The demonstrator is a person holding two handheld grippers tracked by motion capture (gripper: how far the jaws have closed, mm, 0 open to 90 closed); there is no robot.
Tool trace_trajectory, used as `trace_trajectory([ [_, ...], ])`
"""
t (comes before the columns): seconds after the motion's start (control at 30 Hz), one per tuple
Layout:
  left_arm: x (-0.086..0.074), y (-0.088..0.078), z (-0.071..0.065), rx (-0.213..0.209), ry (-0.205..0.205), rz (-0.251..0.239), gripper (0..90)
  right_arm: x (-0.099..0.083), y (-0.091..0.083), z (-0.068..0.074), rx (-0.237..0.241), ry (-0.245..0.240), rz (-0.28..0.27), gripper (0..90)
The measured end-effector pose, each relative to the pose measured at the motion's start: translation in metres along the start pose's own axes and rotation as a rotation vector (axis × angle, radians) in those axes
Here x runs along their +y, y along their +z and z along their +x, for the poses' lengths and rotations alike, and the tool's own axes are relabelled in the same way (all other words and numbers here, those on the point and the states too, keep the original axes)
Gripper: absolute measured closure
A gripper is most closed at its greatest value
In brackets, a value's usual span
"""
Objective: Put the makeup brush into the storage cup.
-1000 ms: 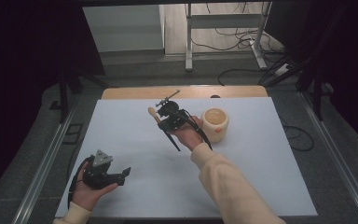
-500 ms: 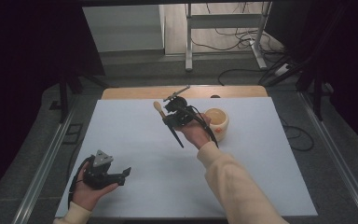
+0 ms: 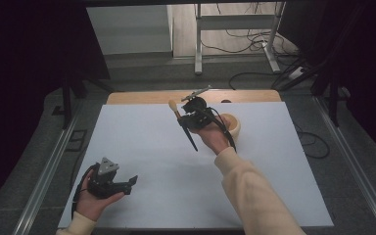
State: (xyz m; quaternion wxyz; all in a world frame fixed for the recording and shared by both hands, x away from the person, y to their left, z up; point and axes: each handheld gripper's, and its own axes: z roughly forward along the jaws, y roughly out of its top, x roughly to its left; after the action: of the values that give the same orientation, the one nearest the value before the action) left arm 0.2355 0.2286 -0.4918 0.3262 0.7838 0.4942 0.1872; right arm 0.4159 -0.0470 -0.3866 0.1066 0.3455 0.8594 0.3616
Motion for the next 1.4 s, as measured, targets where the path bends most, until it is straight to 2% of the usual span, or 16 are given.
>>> trace_trajectory([
  [0.9,0.0,0.0,0.0,0.003,-0.003,0.0,18.2,-0.006,-0.031,-0.031,-0.017,0.069,-0.074,79.0],
  [1.4,0.0,0.0,0.0,0.003,-0.004,0.002,18.2,-0.008,-0.051,-0.048,-0.049,0.109,-0.116,79.0],
])
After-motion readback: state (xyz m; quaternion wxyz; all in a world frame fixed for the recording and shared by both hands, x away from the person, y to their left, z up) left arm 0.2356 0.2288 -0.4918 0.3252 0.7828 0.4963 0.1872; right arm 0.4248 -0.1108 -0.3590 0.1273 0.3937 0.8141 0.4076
